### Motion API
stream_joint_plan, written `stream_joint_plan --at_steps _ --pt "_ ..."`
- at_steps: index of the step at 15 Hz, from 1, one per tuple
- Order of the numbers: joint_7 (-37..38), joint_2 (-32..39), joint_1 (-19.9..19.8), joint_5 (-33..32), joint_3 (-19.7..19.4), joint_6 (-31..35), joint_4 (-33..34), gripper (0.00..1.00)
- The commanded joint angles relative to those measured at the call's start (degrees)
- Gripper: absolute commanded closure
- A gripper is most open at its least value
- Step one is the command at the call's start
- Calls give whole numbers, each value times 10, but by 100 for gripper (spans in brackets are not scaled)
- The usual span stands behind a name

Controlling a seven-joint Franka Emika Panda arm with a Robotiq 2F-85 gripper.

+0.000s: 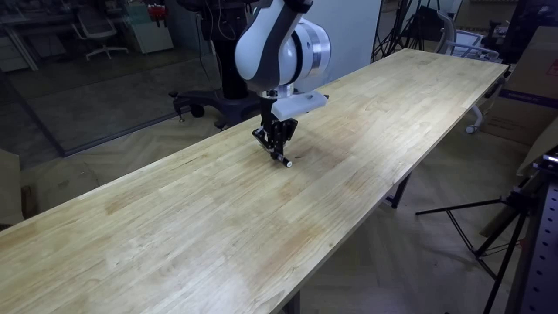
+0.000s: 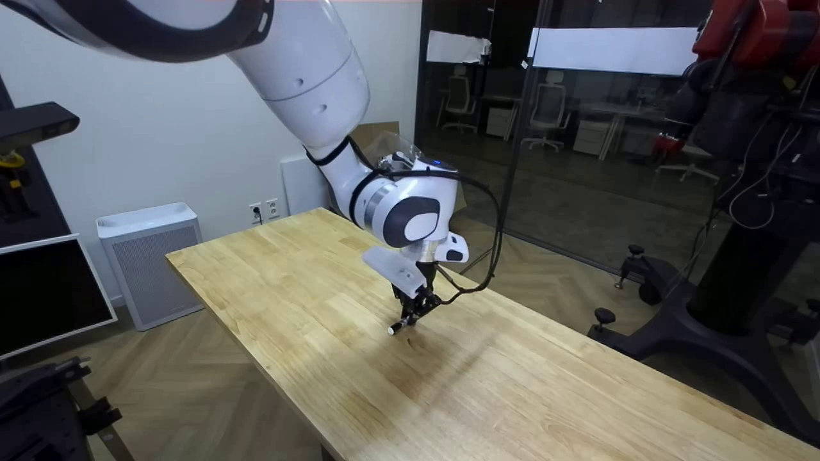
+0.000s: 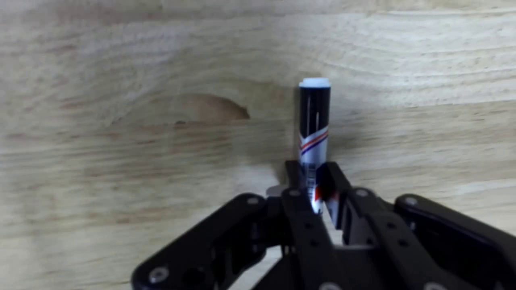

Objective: Slightly move the marker to the bottom of the table

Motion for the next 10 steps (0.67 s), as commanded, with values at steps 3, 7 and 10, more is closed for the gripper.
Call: stream_joint_plan --at_steps 3,7,10 --pt "75 -95 -10 76 13 112 -201 95" --pt "42 -148 -59 151 64 157 -313 95" --pt "18 -172 -102 194 104 171 -360 95"
